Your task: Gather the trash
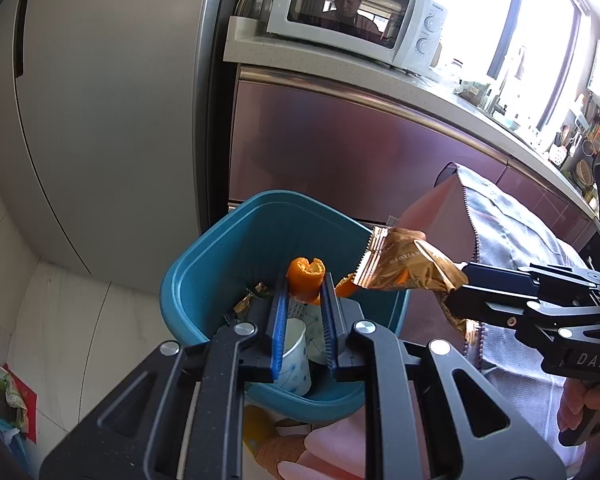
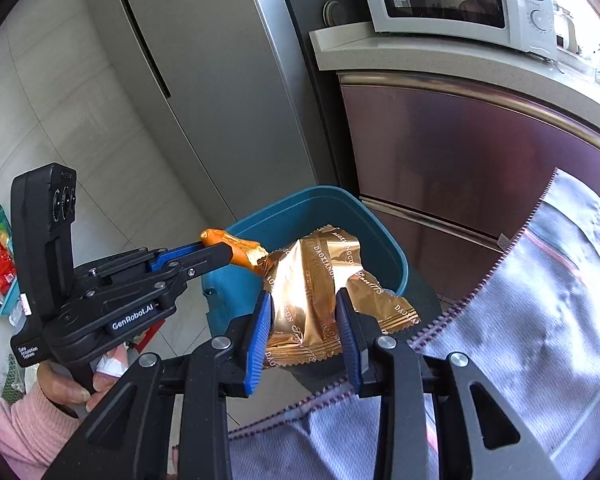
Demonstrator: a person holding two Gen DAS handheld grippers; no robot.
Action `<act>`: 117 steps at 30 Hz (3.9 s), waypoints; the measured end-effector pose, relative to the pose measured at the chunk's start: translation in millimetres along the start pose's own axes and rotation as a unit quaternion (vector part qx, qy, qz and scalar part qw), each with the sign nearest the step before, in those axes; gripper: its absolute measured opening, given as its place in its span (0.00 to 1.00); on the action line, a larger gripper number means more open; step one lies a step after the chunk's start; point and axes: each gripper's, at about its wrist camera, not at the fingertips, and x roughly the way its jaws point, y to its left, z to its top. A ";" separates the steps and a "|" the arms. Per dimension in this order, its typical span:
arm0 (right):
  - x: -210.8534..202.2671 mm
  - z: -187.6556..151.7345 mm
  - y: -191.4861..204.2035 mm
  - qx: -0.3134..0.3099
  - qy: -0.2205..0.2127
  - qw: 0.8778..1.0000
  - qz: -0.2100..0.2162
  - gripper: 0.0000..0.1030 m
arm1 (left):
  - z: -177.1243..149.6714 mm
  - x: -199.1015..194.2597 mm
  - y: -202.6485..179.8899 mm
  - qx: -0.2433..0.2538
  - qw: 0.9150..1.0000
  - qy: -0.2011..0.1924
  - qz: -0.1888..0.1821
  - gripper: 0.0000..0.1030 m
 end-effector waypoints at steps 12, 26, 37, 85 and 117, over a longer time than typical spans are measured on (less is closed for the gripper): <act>38.5 13.9 -0.5 0.012 0.032 0.999 -0.011 0.37 | -1.6 30.7 5.7 -0.009 1.000 0.024 0.011 0.38; -6.5 -20.9 -12.8 0.038 -0.014 0.999 0.004 0.44 | -10.7 -2.2 -3.8 0.001 1.000 -0.022 0.008 0.74; -96.8 -81.0 -7.6 0.026 -0.118 0.991 -0.054 0.74 | -36.7 -63.1 -40.7 0.054 0.995 -0.086 -0.003 0.94; -244.1 -245.0 -7.5 0.094 -0.325 0.880 -0.333 0.93 | -122.7 -153.6 -187.6 0.160 0.959 -0.225 -0.060 0.94; -253.0 -255.1 -21.8 0.116 -0.325 0.875 -0.339 0.93 | -126.5 -148.4 -202.8 0.156 0.962 -0.214 -0.060 0.94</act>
